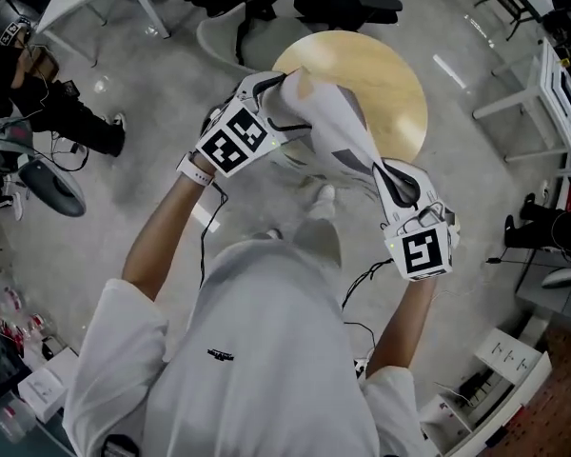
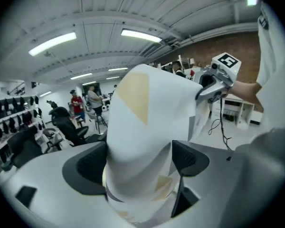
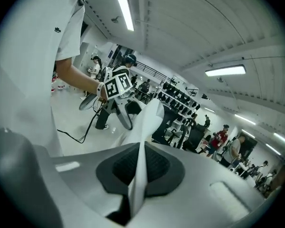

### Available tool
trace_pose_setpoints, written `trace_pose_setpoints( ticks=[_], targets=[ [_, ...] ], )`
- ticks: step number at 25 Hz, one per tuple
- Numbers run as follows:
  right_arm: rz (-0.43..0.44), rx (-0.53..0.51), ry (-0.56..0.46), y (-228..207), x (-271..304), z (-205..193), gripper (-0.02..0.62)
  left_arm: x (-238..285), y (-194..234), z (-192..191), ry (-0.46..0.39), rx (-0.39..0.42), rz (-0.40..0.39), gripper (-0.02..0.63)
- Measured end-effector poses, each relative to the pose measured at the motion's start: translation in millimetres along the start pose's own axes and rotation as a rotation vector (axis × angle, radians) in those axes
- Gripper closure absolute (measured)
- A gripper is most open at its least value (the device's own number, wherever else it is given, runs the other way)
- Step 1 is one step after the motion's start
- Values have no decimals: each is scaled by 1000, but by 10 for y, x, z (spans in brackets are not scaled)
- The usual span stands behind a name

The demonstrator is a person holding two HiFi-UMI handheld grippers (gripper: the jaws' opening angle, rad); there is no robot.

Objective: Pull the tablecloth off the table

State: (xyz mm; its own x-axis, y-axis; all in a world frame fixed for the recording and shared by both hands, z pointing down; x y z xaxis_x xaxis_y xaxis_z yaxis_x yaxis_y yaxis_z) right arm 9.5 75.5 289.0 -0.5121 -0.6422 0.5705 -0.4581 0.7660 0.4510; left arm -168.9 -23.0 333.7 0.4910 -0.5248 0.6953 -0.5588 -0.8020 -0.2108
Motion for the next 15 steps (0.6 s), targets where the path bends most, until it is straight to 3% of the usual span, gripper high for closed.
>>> trace_pose_setpoints(
  ticks=[5,8,11,15],
  targets=[
    [-74,122,19,151,-203,63,577,-225,-581,-224,-68,-53,-208,415],
    [-114,215,9,121,-401,39,577,-369,-974,-182,-97,-138,-271,510],
    [-152,305,8,109,-525,4,575,-499,-1244,-132,-112,-228,-279,568],
    [-161,404,-1,266,-682,-45,575,-735,-1463,-124,-93,-310,-213,589]
  ],
)
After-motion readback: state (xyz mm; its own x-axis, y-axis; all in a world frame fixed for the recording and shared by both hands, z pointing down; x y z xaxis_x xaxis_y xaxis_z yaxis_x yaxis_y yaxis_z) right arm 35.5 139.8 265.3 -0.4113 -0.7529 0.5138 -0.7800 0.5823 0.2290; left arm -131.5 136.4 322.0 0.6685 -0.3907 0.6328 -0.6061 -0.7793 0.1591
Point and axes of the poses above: the fingertips, and each gripper's own axes: x forward along the fingers, y to its left, z out of its top, the point moved 4 cm from there along -x, backward along the fingers, and after that the axes turned 14 degrees about y, right-handed, at the moved point
